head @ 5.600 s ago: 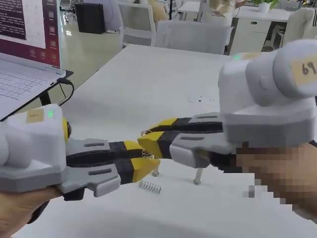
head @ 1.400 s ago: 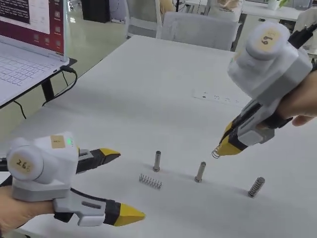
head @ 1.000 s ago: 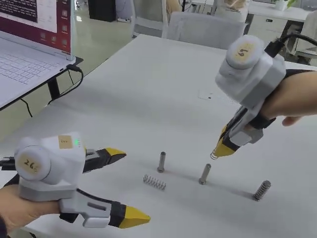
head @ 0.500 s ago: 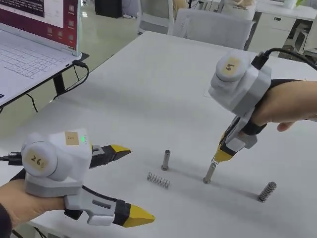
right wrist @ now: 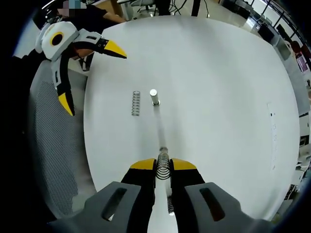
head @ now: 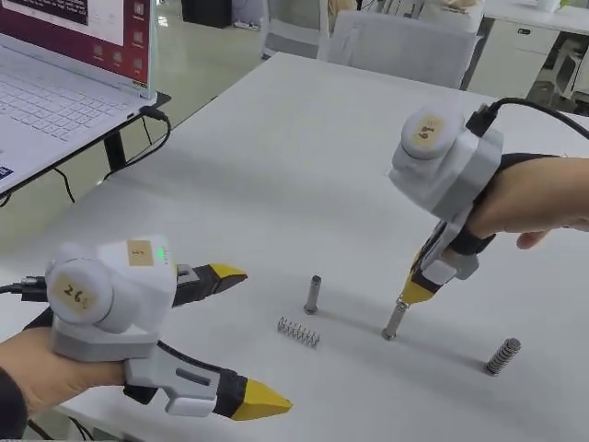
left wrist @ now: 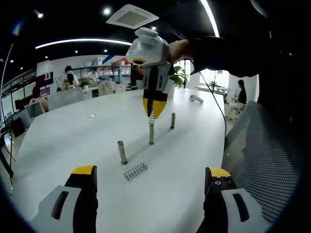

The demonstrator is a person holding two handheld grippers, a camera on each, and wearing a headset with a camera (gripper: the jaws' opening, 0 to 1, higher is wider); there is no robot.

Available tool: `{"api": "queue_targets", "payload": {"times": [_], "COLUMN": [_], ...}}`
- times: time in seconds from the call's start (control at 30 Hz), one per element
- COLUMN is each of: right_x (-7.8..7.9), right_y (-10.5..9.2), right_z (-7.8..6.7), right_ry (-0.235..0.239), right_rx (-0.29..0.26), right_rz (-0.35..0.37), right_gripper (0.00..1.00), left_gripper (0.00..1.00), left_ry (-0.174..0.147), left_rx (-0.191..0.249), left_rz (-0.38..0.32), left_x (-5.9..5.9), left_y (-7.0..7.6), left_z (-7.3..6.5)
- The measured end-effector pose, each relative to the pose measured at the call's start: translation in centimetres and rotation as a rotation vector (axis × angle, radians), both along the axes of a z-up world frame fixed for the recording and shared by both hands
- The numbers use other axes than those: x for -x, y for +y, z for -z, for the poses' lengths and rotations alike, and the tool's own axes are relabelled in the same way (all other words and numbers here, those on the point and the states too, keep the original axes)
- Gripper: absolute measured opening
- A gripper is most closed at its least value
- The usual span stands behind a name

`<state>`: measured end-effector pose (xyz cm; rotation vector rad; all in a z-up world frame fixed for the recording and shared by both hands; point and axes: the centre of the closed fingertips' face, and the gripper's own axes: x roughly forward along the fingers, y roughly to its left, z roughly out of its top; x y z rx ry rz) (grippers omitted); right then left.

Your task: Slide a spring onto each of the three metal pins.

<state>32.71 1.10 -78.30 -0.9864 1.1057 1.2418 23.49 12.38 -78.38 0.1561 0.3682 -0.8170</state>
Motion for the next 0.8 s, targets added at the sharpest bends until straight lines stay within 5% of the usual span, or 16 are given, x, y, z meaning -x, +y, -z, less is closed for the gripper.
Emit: {"api": "queue_targets", "payload": {"times": [0.43, 0.8], "right_x": [-0.4, -0.1], "right_y": [-0.2, 0.1], "right_z": [0.5, 2.4], "right_ry": [0.008, 0.014], "right_rx": [0.014, 0.035], "right_rz": [0.005, 0.008], "right_gripper": [0.09, 0.09], "left_gripper": [0.89, 0.89], "left_ry": [0.007, 0.01], "left_rx": [0.003, 0.004], "left_rz": [0.018, 0.026], "left_x": [0.2, 0.1], "left_y": [-0.4, -0.6], "left_z": [0.0, 0.0]}}
